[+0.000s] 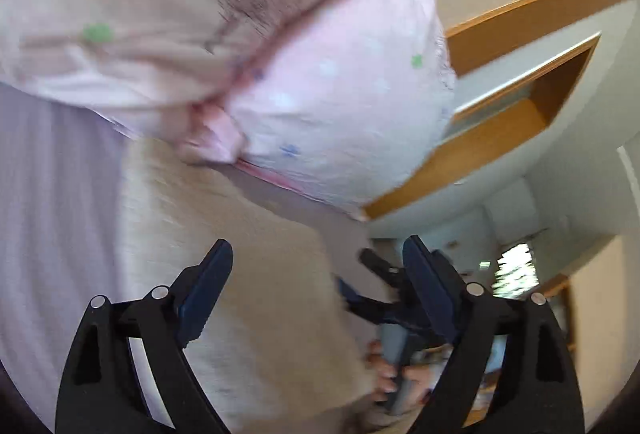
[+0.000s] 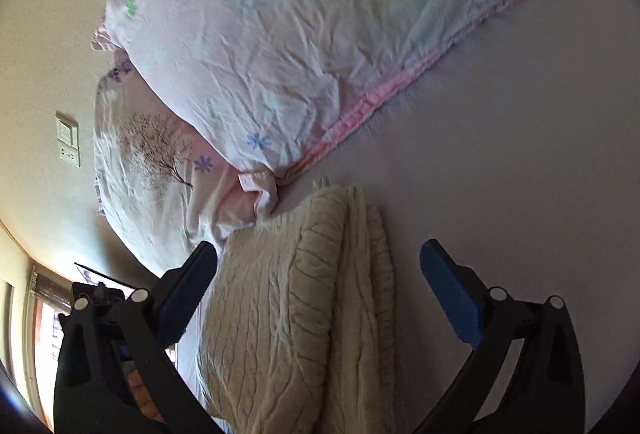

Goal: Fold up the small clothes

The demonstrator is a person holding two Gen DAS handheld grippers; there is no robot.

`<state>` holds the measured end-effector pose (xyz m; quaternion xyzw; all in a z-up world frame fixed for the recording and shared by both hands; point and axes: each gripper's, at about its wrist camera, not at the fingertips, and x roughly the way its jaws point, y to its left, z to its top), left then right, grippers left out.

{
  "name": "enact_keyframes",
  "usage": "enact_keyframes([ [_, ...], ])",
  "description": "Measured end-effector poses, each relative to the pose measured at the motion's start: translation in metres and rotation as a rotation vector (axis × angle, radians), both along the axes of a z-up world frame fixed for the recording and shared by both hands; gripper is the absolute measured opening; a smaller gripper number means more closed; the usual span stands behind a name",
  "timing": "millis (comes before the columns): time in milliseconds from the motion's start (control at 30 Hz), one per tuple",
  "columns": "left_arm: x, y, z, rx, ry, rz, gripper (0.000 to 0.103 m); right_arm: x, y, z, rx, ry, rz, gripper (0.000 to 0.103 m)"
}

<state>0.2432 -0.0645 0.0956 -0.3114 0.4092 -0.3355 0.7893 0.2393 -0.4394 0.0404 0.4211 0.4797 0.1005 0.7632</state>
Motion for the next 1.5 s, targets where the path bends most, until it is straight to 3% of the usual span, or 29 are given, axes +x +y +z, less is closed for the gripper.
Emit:
enact_keyframes([
  [67, -0.002, 0.014, -0.01, 0.139, 0.035, 0.041, 0.087, 0.003, 0.009, -0.011, 0.038, 0.047, 0.047, 0.101],
  [167, 0.001, 0.006, -0.043, 0.209, 0.155, -0.023, 0.087, 0.005, 0.025, -0.013, 0.002, 0.055, 0.107, 0.1],
  [200, -0.001, -0.001, -0.052, 0.232, 0.171, -0.046, 0.087, 0.004, 0.029, -0.013, -0.017, 0.048, 0.124, 0.096],
  [267, -0.006, -0.01, -0.064, 0.217, 0.161, -0.058, 0.087, 0.003, 0.034, -0.014, -0.032, 0.042, 0.138, 0.086],
  [300, -0.01, -0.008, -0.069, 0.191, 0.151, -0.054, 0.087, 0.001, 0.036, -0.014, -0.053, 0.03, 0.137, 0.077],
  [333, -0.01, -0.01, -0.07, 0.173, 0.137, -0.045, 0.085, 0.0, 0.037, -0.015, -0.064, 0.031, 0.136, 0.057],
  [367, -0.011, -0.011, -0.072, 0.158, 0.133, -0.037, 0.084, -0.003, 0.037, -0.017, -0.045, 0.03, 0.13, 0.051],
  [400, -0.012, -0.011, -0.073, 0.153, 0.128, -0.025, 0.076, -0.002, 0.036, -0.02, 0.003, 0.027, 0.129, 0.042],
  [433, -0.01, -0.009, -0.073, 0.153, 0.122, -0.027, 0.065, -0.004, 0.038, -0.02, 0.022, 0.026, 0.122, 0.04],
  [533, -0.02, 0.015, -0.068, 0.104, 0.108, -0.05, 0.047, -0.012, 0.051, -0.009, 0.033, -0.018, 0.139, 0.036],
  [567, -0.027, 0.023, -0.063, 0.091, 0.091, -0.058, 0.046, -0.014, 0.059, -0.003, 0.051, -0.048, 0.166, 0.036],
  [633, -0.041, 0.041, -0.045, 0.138, 0.011, -0.037, 0.045, -0.014, 0.084, 0.007, 0.065, -0.093, 0.237, 0.037],
  [667, -0.046, 0.048, -0.036, 0.186, -0.03, -0.012, 0.046, -0.011, 0.099, 0.011, 0.048, -0.107, 0.268, 0.039],
  [733, -0.047, 0.065, -0.027, 0.305, -0.069, 0.052, 0.054, -0.001, 0.125, 0.012, -0.063, -0.102, 0.292, 0.052],
  [800, -0.051, 0.086, -0.024, 0.393, -0.059, 0.137, 0.054, -0.001, 0.127, 0.017, -0.197, -0.111, 0.201, 0.053],
  [867, -0.066, 0.104, -0.016, 0.408, -0.122, 0.2, 0.06, -0.014, 0.112, 0.031, -0.154, -0.177, 0.127, 0.053],
  [900, -0.076, 0.109, -0.01, 0.43, -0.162, 0.223, 0.074, -0.02, 0.105, 0.036, -0.116, -0.201, 0.135, 0.053],
  [933, -0.085, 0.114, -0.006, 0.454, -0.193, 0.244, 0.08, -0.025, 0.105, 0.041, -0.098, -0.21, 0.154, 0.053],
  [1067, -0.113, 0.12, -0.005, 0.49, -0.237, 0.248, 0.082, -0.026, 0.131, 0.04, -0.167, -0.148, 0.249, 0.052],
  [1167, -0.134, 0.117, -0.013, 0.519, -0.225, 0.242, 0.085, -0.015, 0.154, 0.019, -0.254, -0.072, 0.303, 0.016],
  [1233, -0.147, 0.109, -0.02, 0.583, -0.232, 0.256, 0.097, -0.015, 0.143, 0.024, -0.295, -0.109, 0.236, 0.01],
  [1267, -0.153, 0.104, -0.023, 0.61, -0.247, 0.268, 0.098, -0.015, 0.135, 0.027, -0.334, -0.107, 0.172, 0.01],
  [1333, -0.165, 0.095, -0.027, 0.653, -0.271, 0.269, 0.102, -0.017, 0.127, 0.027, -0.412, -0.077, 0.123, 0.01],
  [1400, -0.17, 0.086, -0.033, 0.663, -0.28, 0.245, 0.102, -0.02, 0.134, 0.026, -0.456, -0.073, 0.144, 0.013],
  [1500, -0.17, 0.077, -0.043, 0.669, -0.244, 0.224, 0.102, -0.039, 0.138, 0.052, -0.504, -0.141, 0.107, 0.032],
])
